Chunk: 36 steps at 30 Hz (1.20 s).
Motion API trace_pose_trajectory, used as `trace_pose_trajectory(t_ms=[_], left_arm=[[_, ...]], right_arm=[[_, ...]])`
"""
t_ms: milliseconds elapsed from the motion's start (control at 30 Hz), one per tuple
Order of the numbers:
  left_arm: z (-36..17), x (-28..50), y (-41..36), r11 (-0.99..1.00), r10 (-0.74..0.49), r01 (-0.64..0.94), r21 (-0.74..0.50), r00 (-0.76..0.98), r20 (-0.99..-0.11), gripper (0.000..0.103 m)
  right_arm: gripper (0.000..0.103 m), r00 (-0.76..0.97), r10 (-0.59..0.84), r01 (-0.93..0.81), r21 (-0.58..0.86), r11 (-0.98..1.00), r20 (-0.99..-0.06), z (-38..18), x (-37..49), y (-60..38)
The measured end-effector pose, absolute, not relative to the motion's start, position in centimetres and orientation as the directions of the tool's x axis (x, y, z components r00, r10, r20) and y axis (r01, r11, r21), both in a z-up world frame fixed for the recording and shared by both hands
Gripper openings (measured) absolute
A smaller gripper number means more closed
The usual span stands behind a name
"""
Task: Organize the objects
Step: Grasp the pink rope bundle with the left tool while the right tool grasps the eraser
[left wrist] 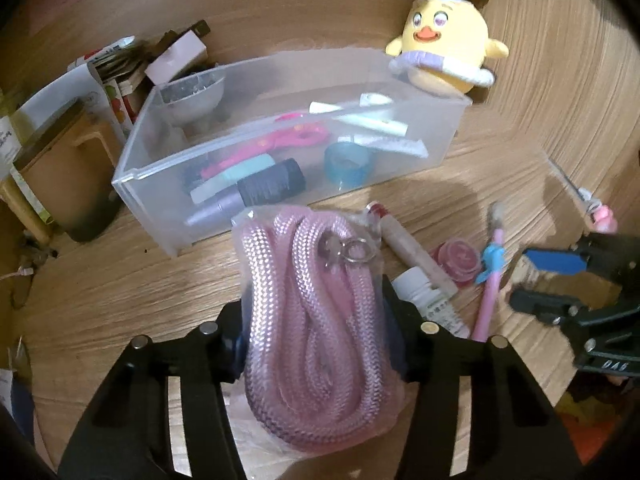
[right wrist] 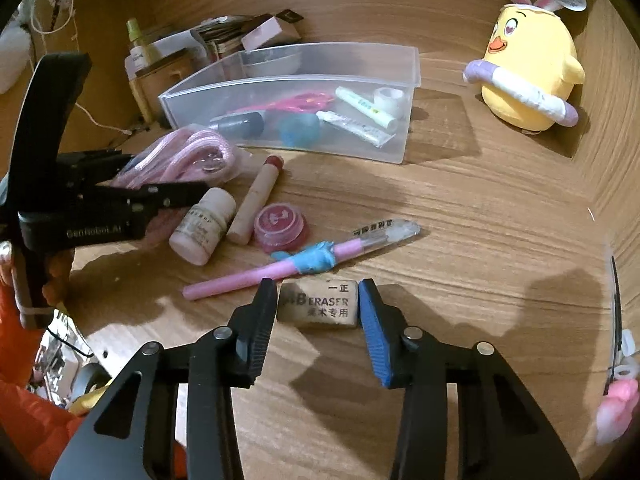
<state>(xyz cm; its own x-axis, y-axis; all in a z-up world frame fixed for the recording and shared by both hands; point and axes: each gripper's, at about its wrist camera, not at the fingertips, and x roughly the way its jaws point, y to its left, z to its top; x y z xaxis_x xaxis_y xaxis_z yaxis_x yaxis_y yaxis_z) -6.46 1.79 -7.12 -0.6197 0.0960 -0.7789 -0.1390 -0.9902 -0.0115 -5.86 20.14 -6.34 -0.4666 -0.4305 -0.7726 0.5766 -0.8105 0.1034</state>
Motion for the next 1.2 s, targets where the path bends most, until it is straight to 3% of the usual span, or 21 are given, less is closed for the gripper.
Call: trace_pose_trajectory(t_ms=[200,233,300,367,467,500,567,633,667,800,1000,1200], left_arm=[[-5.2,-5.9,1.4,-0.989,0.126,-0.137,-0.048,-0.656,-0.744,0.049],[-4.7,-5.7,1.3,-0.989,0.134,-0.138,-0.056,-0.665,-0.734,0.043],[-4.1,-5.6,1.0,-0.988,0.141,-0.143,-0.059,-0.672,-0.727,0.013],[-3.3,-5.6,0.3,-0.981,0.193,-0.159,-0.115,-0.667,-0.719,0.010],[-2.9,-5.5,0.0,-0.983,0.180,-0.158,-0.098,-0.673,-0.718,0.010],[-3.0,-5.3,0.1,-0.984,0.168,-0.157,-0.083,-0.673,-0.721,0.011],[-3.3,-5.1,0.3,-0.984,0.166,-0.162,-0.076,-0.662,-0.731,0.026],[-3.9,-4.8,0.5,-0.984,0.161,-0.168,-0.065,-0.655,-0.739,0.053],[-4.4,-4.7,0.7,-0.984,0.147,-0.170,-0.046,-0.653,-0.743,0.056],[-6.6,-4.8,1.8,-0.981,0.104,-0.192,0.020,-0.615,-0.782,0.060],[-7.6,-5.0,1.7,-0.980,0.120,-0.200,0.006,-0.615,-0.779,0.074],[-9.0,-5.0,2.5,-0.978,0.085,-0.202,0.048,-0.599,-0.796,0.074]], right_arm=[[0.037,-0.501,-0.402,0.569,0.059,-0.821,-0.767,-6.4,-5.0,20.0],[0.037,-0.505,-0.400,0.563,0.059,-0.824,-0.765,-6.3,-5.1,20.1],[0.037,-0.521,-0.399,0.545,0.065,-0.836,-0.755,-5.9,-5.2,20.3],[0.037,-0.545,-0.402,0.522,0.078,-0.849,-0.736,-5.1,-5.5,20.8],[0.037,-0.572,-0.418,0.505,0.099,-0.858,-0.705,-3.7,-5.8,21.6],[0.037,-0.583,-0.415,0.498,0.097,-0.862,-0.699,-3.4,-5.9,21.7],[0.037,-0.594,-0.419,0.492,0.102,-0.865,-0.686,-2.8,-6.0,21.9],[0.037,-0.600,-0.427,0.490,0.111,-0.865,-0.677,-2.3,-6.1,22.1],[0.037,-0.599,-0.432,0.492,0.115,-0.863,-0.674,-2.2,-6.1,22.1],[0.037,-0.598,-0.447,0.498,0.129,-0.858,-0.665,-1.7,-6.4,21.7],[0.037,-0.596,-0.465,0.519,0.127,-0.845,-0.655,-1.3,-6.4,20.7],[0.037,-0.589,-0.480,0.533,0.134,-0.835,-0.650,-1.3,-6.5,19.9]])
